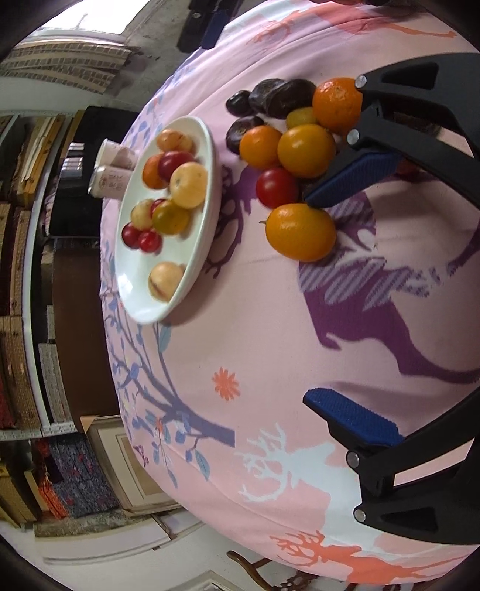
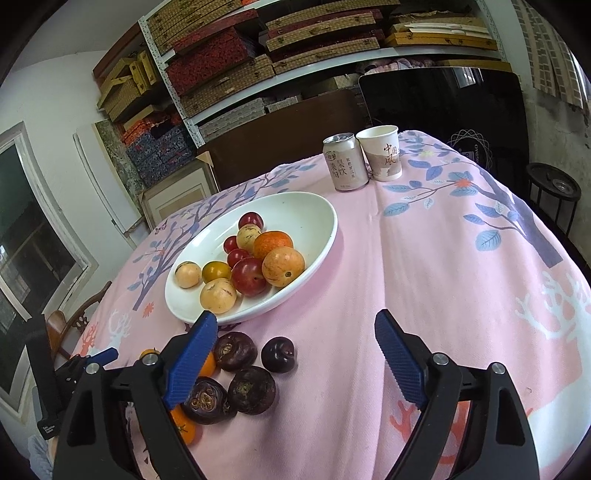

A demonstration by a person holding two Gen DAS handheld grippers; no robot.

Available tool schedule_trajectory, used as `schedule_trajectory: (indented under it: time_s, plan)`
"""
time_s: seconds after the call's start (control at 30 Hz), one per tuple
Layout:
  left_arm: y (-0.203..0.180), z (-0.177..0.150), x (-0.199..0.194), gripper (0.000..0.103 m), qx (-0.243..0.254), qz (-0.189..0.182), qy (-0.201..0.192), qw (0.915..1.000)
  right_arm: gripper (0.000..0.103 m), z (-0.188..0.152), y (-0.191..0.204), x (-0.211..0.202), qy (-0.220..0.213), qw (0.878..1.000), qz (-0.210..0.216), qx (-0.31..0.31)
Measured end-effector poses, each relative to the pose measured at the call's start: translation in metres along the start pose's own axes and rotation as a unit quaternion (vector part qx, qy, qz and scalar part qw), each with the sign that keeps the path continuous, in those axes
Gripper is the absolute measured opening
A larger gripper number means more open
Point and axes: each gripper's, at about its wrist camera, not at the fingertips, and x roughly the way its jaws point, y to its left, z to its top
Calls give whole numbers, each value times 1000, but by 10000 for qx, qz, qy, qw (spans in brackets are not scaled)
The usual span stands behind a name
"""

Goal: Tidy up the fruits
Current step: 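Move the left tool to the pile and grasp an orange mandarin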

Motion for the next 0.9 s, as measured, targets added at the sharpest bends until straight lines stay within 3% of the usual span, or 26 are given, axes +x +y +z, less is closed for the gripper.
schedule_trajectory:
  time_s: [0.27,0.4,0.53,0.63,0.77,0.9]
  plan:
    - [-7,5,7,96,116,-243,-54,9996,88,1,-2,-2,-13,9999,82,110]
    - [-14,13,22,94,140,-343,143,9992,88,0,-1,-2,-3,9999,71,94]
    - [-18,17,25,83,158,-536,151,9983,88,-1,0,0,46,10000,40,67]
    - [-19,17,23,62,171,-716,90,9972,88,-2,0,2,109,9999,6,37]
    - [-17,14,22,35,133,-1243,140,9921,88,-3,1,4,152,9999,-5,24]
    - [-17,8,21,35,193,-1322,219,9908,88,-3,0,5,159,9999,9,53]
